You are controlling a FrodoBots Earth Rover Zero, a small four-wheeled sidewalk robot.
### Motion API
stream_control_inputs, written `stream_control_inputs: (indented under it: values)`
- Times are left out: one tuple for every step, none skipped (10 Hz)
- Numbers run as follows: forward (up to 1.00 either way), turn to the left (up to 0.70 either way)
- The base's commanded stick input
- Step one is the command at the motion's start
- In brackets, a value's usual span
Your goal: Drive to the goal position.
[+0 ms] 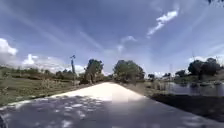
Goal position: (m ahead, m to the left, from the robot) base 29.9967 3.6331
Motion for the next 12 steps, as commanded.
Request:
stream_control_inputs:
  values:
    - [0.85, 0.00]
    - [0.85, 0.00]
    - [0.85, 0.00]
    - [0.85, 0.00]
    - [0.85, 0.00]
    - [0.85, 0.00]
    - [0.85, 0.00]
    - [0.85, 0.00]
    - [0.85, 0.00]
    - [0.85, 0.00]
    - [0.85, 0.00]
    - [0.85, 0.00]
